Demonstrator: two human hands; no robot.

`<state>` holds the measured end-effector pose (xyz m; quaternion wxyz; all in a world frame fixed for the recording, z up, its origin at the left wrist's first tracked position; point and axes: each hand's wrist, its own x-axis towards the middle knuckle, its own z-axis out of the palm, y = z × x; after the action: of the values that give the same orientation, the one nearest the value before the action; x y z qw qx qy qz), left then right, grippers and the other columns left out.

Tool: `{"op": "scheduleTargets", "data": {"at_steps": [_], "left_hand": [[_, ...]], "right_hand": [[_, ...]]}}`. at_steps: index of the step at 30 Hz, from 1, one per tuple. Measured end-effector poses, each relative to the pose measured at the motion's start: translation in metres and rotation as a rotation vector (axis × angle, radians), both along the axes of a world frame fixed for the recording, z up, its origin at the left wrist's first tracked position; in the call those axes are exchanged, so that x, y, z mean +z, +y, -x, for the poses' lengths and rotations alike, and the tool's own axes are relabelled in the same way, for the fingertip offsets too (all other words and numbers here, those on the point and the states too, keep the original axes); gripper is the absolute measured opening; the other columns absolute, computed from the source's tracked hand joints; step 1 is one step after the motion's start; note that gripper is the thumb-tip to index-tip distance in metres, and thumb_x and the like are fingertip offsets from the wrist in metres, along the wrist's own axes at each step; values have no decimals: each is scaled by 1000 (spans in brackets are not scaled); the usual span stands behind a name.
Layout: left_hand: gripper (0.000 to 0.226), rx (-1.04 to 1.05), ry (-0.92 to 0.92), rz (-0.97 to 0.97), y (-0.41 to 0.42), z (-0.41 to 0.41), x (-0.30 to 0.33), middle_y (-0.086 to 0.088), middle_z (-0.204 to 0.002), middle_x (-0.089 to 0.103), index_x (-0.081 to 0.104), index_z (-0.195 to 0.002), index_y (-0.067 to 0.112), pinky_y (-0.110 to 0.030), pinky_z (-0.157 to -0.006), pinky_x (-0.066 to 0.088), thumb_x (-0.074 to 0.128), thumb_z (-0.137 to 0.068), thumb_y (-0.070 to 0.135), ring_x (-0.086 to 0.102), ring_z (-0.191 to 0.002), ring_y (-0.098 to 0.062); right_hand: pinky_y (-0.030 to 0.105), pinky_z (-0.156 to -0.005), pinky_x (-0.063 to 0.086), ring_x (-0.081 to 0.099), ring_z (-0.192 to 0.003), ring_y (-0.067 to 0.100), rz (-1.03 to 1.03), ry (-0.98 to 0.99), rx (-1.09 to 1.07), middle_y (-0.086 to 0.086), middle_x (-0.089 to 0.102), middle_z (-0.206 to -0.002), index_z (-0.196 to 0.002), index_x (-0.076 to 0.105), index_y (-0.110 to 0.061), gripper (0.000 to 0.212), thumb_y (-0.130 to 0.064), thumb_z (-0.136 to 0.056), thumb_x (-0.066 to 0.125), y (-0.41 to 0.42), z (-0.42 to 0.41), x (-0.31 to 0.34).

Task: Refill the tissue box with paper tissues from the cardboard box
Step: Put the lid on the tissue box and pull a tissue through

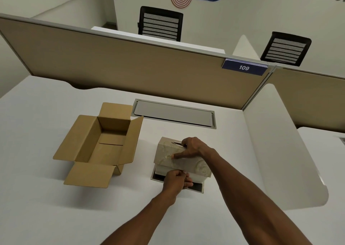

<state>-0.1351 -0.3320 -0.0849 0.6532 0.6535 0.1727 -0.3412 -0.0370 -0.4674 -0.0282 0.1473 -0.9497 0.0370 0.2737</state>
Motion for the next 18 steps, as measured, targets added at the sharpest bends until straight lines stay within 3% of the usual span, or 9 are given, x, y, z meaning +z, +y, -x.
{"op": "scheduleTargets", "data": {"at_steps": [5,10,18], "left_hand": [[20,-17,7,22,7,3,-2,0,-80,79,72,-99,13,-20,-61,58,57,-100,26,78,-73,-16],[18,14,26,5,22,10,-15,-2,-85,80,72,-99,13,-23,-63,59,58,-100,24,78,-75,-16],[16,25,37,-10,41,12,-25,-5,-90,78,71,-98,15,-25,-66,61,56,-101,21,77,-75,-17]], "right_hand": [[35,-86,49,60,-103,25,-12,45,10,10,65,-117,-128,63,-11,74,-67,-80,72,3,-4,2],[32,-74,41,55,-87,21,-20,83,58,6,63,-99,-114,67,-7,68,-64,-77,77,14,1,-4],[30,-71,40,55,-85,21,4,45,78,9,67,-106,-118,67,-6,72,-64,-76,78,26,17,-15]]}}
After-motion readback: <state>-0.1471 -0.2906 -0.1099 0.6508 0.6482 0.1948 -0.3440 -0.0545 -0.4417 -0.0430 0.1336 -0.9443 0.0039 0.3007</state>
